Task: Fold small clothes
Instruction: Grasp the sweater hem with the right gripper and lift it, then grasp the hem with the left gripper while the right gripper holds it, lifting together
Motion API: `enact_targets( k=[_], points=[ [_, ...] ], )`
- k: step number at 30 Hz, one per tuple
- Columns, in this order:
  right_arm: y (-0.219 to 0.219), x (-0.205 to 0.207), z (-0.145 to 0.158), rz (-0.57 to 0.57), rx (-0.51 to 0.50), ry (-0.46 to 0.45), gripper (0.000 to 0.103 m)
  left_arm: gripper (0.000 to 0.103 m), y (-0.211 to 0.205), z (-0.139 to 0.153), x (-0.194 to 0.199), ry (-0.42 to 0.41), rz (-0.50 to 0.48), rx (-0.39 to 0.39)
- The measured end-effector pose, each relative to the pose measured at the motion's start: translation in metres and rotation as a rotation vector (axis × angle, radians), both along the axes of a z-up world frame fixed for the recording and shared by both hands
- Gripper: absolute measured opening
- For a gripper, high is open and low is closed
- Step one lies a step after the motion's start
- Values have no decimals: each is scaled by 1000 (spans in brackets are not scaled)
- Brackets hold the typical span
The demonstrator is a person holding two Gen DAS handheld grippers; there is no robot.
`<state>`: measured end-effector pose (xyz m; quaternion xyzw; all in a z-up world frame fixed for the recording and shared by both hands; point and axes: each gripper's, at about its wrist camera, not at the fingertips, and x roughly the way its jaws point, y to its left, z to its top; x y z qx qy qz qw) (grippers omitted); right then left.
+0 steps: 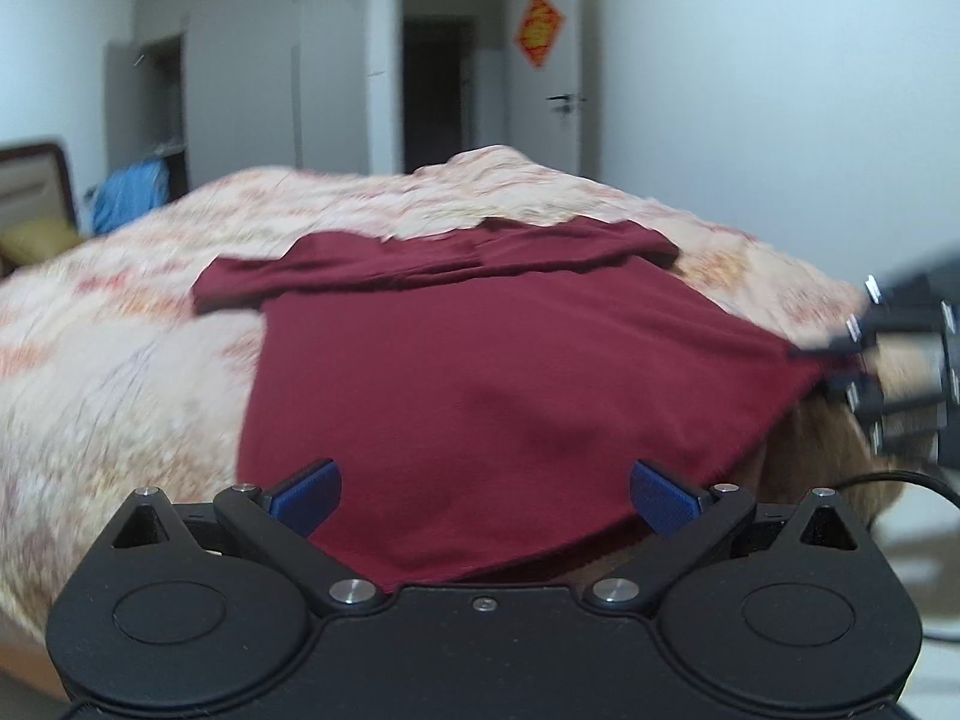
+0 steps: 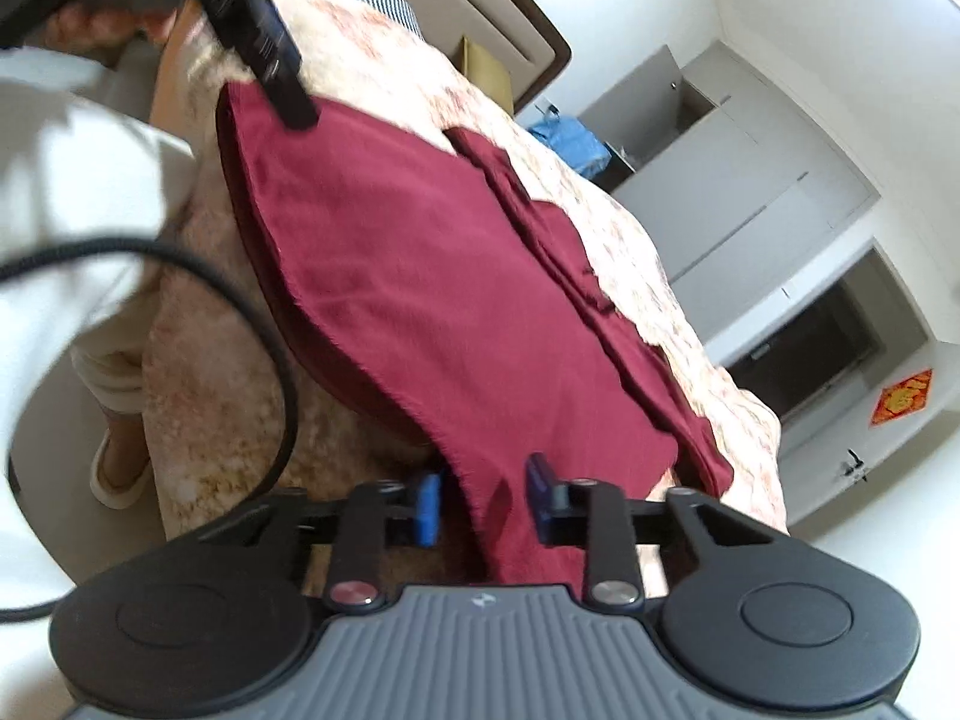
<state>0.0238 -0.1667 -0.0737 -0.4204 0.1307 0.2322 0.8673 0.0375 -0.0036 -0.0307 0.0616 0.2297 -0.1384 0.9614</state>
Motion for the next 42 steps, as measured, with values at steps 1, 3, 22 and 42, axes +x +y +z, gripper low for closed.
enact_targets(
  k=[1, 3, 22, 42],
  points=[
    [-1, 3, 7, 2, 24, 16, 19, 102, -6, -2, -1, -4, -17, 20],
    [-4, 11, 22, 1, 85, 58, 18, 102, -16, -6, -2, -9, -43, 52],
    [-47, 84, 102, -52, 477, 366, 17, 94, -16, -25, 31, -15, 47, 343],
    [-44, 83, 91, -72, 467, 318, 17, 13, 38, -6, 17, -113, -16, 303]
  ],
)
